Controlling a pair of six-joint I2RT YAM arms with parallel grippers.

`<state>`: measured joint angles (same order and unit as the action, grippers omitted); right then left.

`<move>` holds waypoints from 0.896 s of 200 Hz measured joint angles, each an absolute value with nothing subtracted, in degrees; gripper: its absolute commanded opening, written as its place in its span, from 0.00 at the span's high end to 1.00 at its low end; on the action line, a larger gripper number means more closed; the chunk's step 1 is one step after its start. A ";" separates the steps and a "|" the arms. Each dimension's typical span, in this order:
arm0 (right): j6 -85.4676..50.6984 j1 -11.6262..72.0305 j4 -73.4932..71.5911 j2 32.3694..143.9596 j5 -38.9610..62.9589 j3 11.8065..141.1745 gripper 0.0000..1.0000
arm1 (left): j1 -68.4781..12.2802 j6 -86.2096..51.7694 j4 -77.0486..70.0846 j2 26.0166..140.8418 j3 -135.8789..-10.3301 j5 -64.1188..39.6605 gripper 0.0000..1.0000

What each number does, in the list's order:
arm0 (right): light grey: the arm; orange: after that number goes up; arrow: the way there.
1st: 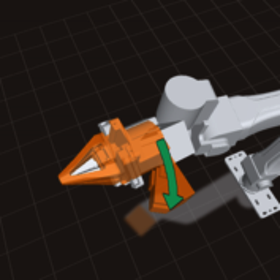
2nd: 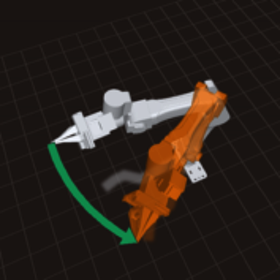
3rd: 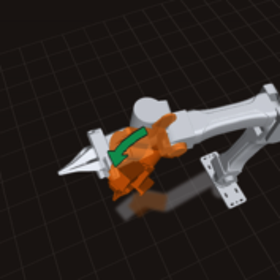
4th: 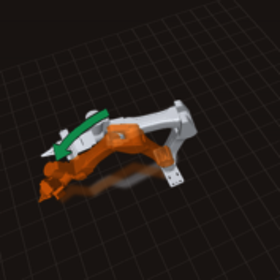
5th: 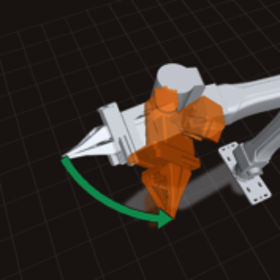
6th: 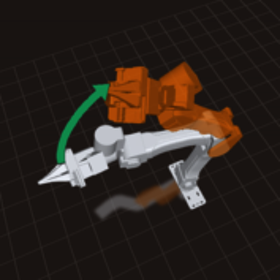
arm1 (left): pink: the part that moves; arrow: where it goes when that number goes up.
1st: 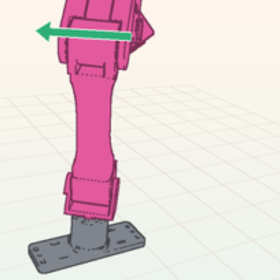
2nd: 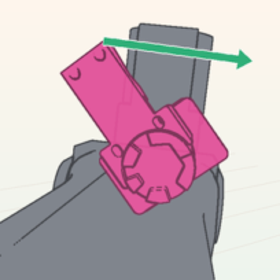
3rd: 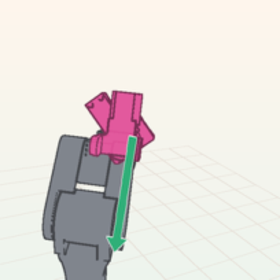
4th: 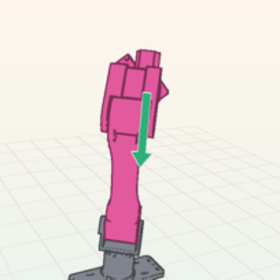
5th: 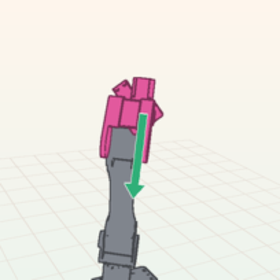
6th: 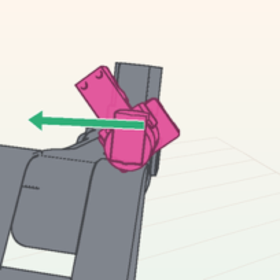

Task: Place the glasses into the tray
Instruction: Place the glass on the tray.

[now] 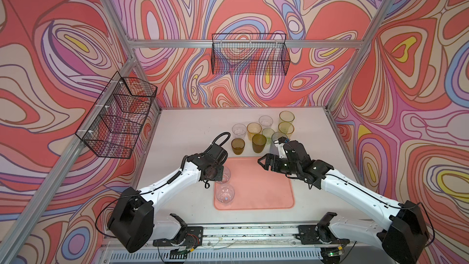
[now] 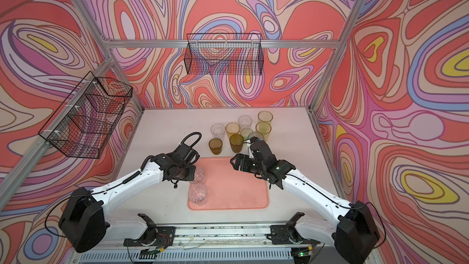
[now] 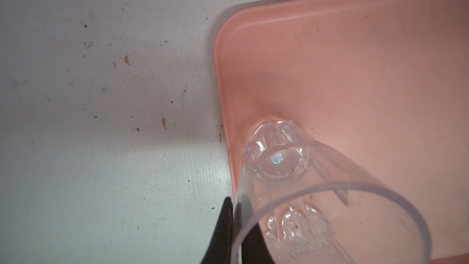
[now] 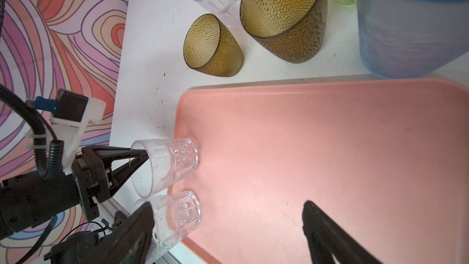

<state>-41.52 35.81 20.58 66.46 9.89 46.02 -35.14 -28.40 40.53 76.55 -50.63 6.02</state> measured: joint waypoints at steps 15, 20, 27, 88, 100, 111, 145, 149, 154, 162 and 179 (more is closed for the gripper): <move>-41.52 35.81 20.45 66.50 9.82 45.82 0.06 | -35.29 -28.21 40.58 77.08 -50.78 6.02 1.00; -41.52 35.81 20.47 66.54 9.80 45.78 0.06 | -35.29 -28.08 40.60 77.21 -50.94 6.02 1.00; -41.52 35.81 20.47 66.67 9.80 45.76 0.06 | -35.29 -28.03 40.66 77.47 -51.22 6.02 0.98; -41.52 35.81 20.60 67.29 9.43 45.74 0.06 | -35.31 -27.35 41.01 78.61 -53.19 7.03 0.52; -41.54 35.81 20.62 67.29 9.23 45.74 0.06 | -35.31 -27.35 41.08 78.50 -53.63 7.44 0.48; -41.54 35.81 20.67 67.29 9.06 45.74 0.06 | -35.31 -27.33 41.15 78.28 -53.95 7.81 0.41; -41.56 35.81 21.12 67.31 8.69 45.74 0.06 | -35.31 -26.76 41.52 76.69 -55.57 9.17 0.14; -41.56 35.81 21.19 67.31 8.64 45.74 0.06 | -35.31 -26.65 41.54 76.38 -55.68 9.30 0.12; -41.56 35.81 21.28 67.31 8.58 45.74 0.06 | -35.31 -26.61 41.58 75.83 -55.83 9.47 0.09; -41.56 35.81 21.43 67.31 8.49 45.74 0.06 | -35.31 -26.55 41.69 75.07 -56.05 9.52 0.01; -41.56 35.81 21.74 67.29 8.29 45.74 0.06 | -35.31 -26.55 41.98 73.49 -56.82 8.86 0.00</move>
<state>-41.56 35.81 21.74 67.29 8.29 45.74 -35.31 -26.55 41.98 73.49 -56.82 8.86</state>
